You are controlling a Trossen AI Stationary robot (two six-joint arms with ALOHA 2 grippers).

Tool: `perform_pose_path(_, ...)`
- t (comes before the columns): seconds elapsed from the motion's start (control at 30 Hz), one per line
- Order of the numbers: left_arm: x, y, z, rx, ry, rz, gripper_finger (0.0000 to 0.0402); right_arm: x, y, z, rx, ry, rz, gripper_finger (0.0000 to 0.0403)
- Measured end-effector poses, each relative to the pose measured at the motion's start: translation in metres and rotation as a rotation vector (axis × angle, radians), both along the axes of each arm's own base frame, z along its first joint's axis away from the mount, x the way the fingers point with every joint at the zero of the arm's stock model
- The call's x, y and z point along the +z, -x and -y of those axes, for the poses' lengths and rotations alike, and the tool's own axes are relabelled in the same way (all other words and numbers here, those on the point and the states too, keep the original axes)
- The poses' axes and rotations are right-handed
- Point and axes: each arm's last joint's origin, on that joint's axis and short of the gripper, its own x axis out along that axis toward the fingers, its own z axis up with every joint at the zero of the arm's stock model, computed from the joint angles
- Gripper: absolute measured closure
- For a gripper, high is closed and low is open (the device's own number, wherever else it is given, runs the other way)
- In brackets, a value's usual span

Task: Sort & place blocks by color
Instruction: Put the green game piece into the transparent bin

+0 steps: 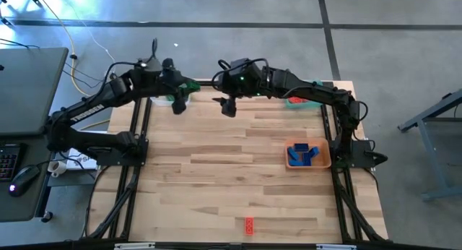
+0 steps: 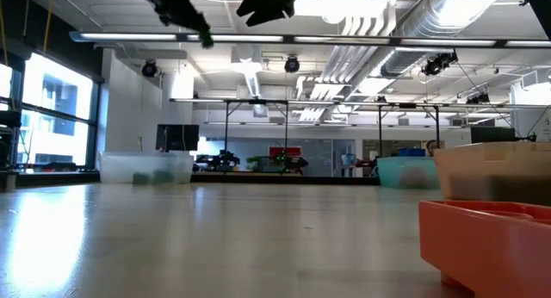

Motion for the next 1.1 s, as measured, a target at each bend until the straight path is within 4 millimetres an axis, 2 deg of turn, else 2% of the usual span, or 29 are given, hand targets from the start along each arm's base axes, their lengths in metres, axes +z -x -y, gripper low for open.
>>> perform_pose_path(0.13, -0.015, 0.005, -0.012, 0.129, 0.048, -0.140, 0.0287, -0.002, 0.001, 0.000, -0.022, -0.036, -0.018, 0.0118)
perform_pose_path(0.33, -0.037, 0.012, -0.036, 0.257, 0.174, -0.258, 0.0287, -0.005, 0.003, -0.001, -0.035, -0.084, -0.034, 0.0118)
perform_pose_path(0.63, -0.083, 0.015, -0.086, 0.470, 0.380, -0.388, 0.0287, -0.007, 0.004, -0.003, -0.039, -0.102, -0.058, 0.0117)
perform_pose_path(0.8, -0.107, 0.016, -0.107, 0.536, 0.467, -0.438, 0.0287, -0.007, 0.004, -0.004, -0.039, -0.105, -0.062, 0.0117)
perform_pose_path(1.1, -0.141, 0.020, -0.130, 0.611, 0.537, -0.550, 0.0287, -0.007, 0.004, -0.004, -0.039, -0.105, -0.062, 0.0117)
